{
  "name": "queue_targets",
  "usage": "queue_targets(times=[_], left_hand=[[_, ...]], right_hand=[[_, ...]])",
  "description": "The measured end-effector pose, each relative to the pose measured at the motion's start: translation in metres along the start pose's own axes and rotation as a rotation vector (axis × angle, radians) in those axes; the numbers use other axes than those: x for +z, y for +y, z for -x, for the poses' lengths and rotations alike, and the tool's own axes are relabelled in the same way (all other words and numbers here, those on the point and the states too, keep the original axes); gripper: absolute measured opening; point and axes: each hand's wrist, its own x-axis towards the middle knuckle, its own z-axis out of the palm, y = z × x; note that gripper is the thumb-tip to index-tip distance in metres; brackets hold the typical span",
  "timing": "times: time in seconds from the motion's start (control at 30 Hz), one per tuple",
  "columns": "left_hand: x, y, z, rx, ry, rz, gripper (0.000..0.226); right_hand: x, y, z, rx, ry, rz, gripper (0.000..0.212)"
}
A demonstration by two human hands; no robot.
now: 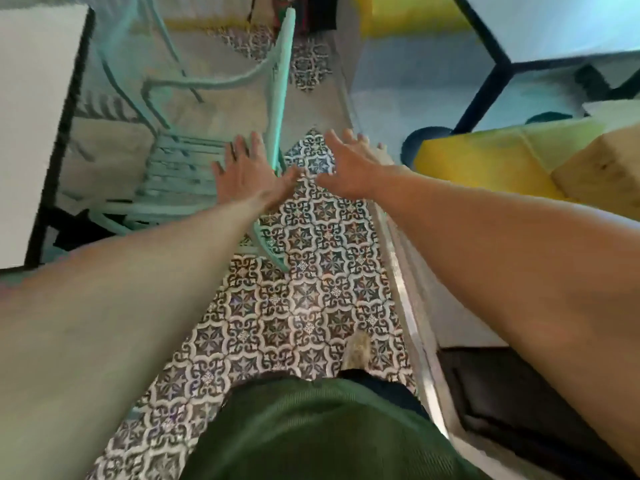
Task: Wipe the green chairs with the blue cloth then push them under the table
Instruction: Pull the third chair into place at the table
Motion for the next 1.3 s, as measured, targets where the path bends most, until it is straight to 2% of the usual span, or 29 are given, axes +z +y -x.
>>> queue_targets(times=[0.27, 0.4, 0.57, 0.67, 0.77, 0.83, 0.9, 1.0, 1.1, 1.2, 1.3], left_hand=[[-0.025, 0.057, -0.070, -0.229, 0.027, 0.057, 0.104], [-0.018, 0.071, -0.111, -0.296, 0.014, 0.064, 0.108], [0.008, 0.074, -0.173, -0.394, -0.054, 0.125, 0.109], [0.024, 0.076, -0.213, -0.466, -0.130, 0.236, 0.093], [0.030, 0.079, -0.233, -0.577, -0.109, 0.338, 0.056], [0.034, 0.078, -0.237, -0.631, -0.054, 0.385, 0.038], [0.035, 0.075, -0.240, -0.669, -0.064, 0.444, 0.029], [0.032, 0.069, -0.247, -0.812, -0.170, 0.503, 0.029], [0.034, 0.067, -0.255, -0.910, -0.241, 0.541, 0.037], [0.034, 0.068, -0.259, -0.926, -0.251, 0.546, 0.046], [0.033, 0.070, -0.261, -0.950, -0.241, 0.477, 0.045]], right_hand=[[-0.077, 0.033, -0.109, -0.266, 0.028, 0.088, 0.093], [-0.084, 0.037, -0.153, -0.355, 0.026, 0.110, 0.093], [-0.062, 0.037, -0.215, -0.445, -0.053, 0.125, 0.092], [-0.046, 0.034, -0.258, -0.507, -0.103, 0.165, 0.092], [-0.037, 0.031, -0.301, -0.565, -0.176, 0.216, 0.094], [-0.031, 0.029, -0.333, -0.635, -0.209, 0.347, 0.096], [-0.030, 0.027, -0.363, -0.717, -0.226, 0.506, 0.093], [-0.033, 0.019, -0.400, -0.873, -0.261, 0.685, 0.078], [-0.043, 0.008, -0.437, -0.980, -0.360, 0.710, 0.062], [-0.052, 0.002, -0.474, -1.012, -0.474, 0.744, 0.055], [-0.050, -0.001, -0.497, -1.085, -0.493, 0.772, 0.056]])
